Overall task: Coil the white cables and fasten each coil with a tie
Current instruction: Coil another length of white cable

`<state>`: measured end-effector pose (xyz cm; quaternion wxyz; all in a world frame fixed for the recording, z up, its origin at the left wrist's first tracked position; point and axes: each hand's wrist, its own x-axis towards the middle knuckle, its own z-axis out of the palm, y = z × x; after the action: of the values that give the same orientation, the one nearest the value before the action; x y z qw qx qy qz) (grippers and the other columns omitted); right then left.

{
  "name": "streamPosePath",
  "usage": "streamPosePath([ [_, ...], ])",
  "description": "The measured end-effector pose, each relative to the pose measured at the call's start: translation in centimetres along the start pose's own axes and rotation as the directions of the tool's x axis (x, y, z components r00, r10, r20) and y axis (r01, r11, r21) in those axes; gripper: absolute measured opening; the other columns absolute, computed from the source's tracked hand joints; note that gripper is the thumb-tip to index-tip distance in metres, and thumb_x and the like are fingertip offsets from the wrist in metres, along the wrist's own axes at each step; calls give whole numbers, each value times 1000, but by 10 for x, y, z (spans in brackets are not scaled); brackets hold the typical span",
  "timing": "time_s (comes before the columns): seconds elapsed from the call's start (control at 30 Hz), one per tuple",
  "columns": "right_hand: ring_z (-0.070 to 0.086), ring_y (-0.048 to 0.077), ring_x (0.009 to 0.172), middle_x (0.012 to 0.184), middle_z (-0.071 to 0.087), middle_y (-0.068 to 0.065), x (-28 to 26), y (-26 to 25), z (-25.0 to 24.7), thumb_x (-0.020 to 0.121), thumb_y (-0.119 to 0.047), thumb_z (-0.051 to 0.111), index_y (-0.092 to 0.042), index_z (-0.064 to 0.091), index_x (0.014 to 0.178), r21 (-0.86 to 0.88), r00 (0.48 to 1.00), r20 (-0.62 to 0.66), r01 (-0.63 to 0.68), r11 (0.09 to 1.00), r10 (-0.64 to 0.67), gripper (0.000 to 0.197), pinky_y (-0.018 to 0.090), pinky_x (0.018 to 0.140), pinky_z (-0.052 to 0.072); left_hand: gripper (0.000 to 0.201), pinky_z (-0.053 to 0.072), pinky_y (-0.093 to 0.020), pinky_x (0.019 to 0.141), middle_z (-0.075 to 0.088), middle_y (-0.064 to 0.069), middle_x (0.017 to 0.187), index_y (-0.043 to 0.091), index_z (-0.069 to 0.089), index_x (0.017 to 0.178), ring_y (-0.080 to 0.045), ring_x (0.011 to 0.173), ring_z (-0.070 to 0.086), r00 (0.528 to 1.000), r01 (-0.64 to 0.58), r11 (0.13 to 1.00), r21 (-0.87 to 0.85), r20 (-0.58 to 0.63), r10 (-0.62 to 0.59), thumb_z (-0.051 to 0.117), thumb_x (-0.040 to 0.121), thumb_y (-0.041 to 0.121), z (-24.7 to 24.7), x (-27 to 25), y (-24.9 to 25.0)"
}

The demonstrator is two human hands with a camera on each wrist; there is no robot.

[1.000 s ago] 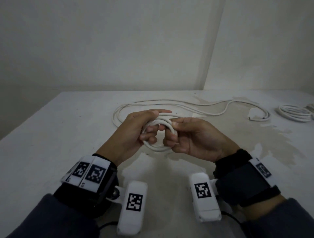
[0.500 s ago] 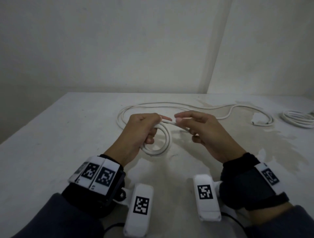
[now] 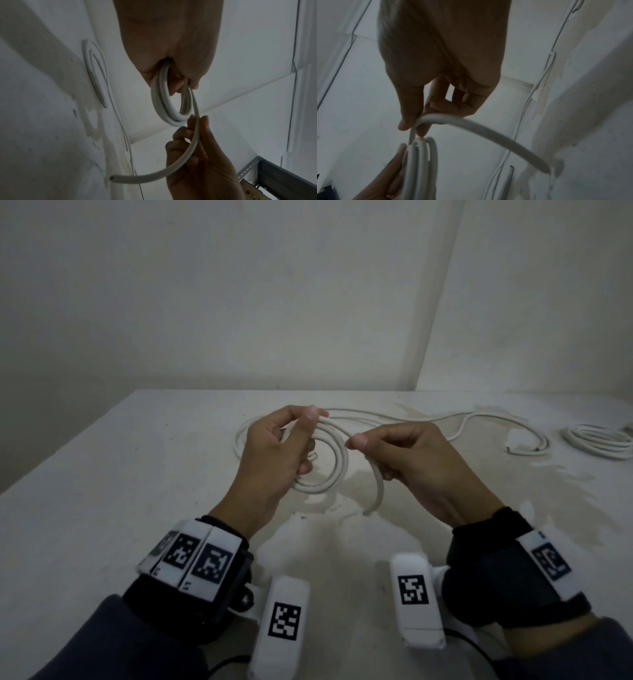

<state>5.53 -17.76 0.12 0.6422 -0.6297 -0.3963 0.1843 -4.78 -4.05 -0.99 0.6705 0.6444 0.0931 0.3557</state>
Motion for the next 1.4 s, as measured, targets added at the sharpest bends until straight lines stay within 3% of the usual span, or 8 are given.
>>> streamPosePath([
  [0.13,55,7,52,60,64,-1,1,3,0,62,-25,75,-17,73,72,86,1000,21,-21,996,19,13,16,54,47,17,30,-15,40,37,9,50,9,54,86,-2,42,31,999,28,994,-109,-20,-31,50,97,21,2,1,3],
  [0.3,62,9,55,66,64,6,2,5,7,67,-24,72,-16,72,96,190,992,84,-106,976,92,31,18,56,52,19,27,-14,40,35,9,49,12,49,83,-3,42,29,996,72,971,-228,-38,-83,48,98,24,1,1,-1],
  [0.47,63,5,54,63,68,-4,2,8,5,68,-19,67,-15,78,69,256,961,195,-242,936,195,12,16,57,54,18,29,-14,40,35,10,48,11,48,85,-2,41,30,995,94,971,-219,-13,-99,48,98,23,3,0,-9],
  [0.7,64,6,68,77,67,0,3,10,2,74,-19,63,-16,79,75,263,951,239,-256,930,194,16,17,65,54,20,30,-14,39,33,10,49,13,47,81,-2,42,29,995,101,969,-224,11,-101,48,98,23,4,-2,-9],
  [1.0,65,4,59,66,67,-2,1,16,0,69,-14,64,-14,72,65,370,926,281,-346,862,251,9,14,57,53,20,31,-15,40,36,7,50,13,47,81,-4,42,31,996,79,982,-170,-19,-83,47,98,24,9,-5,-8],
  [1.07,66,8,65,72,68,1,1,17,-3,69,-17,69,-7,67,79,391,910,327,-377,840,257,15,18,64,55,20,32,-16,40,36,4,52,12,48,82,-5,43,32,997,71,988,-136,2,-72,47,98,24,12,-7,-8],
  [1.2,68,24,94,97,70,13,1,22,-1,69,-18,81,6,45,125,490,865,476,-412,769,160,71,33,87,54,20,35,-17,41,41,-5,59,14,51,84,-9,46,36,998,64,994,-91,7,-64,47,98,28,14,-10,-8],
  [1.4,69,26,94,97,72,16,1,20,2,76,-15,73,2,54,111,507,851,508,-420,753,133,44,36,85,55,22,39,-14,43,46,10,47,10,50,88,-1,42,42,998,30,999,18,-54,-29,45,99,28,14,-10,-6],
])
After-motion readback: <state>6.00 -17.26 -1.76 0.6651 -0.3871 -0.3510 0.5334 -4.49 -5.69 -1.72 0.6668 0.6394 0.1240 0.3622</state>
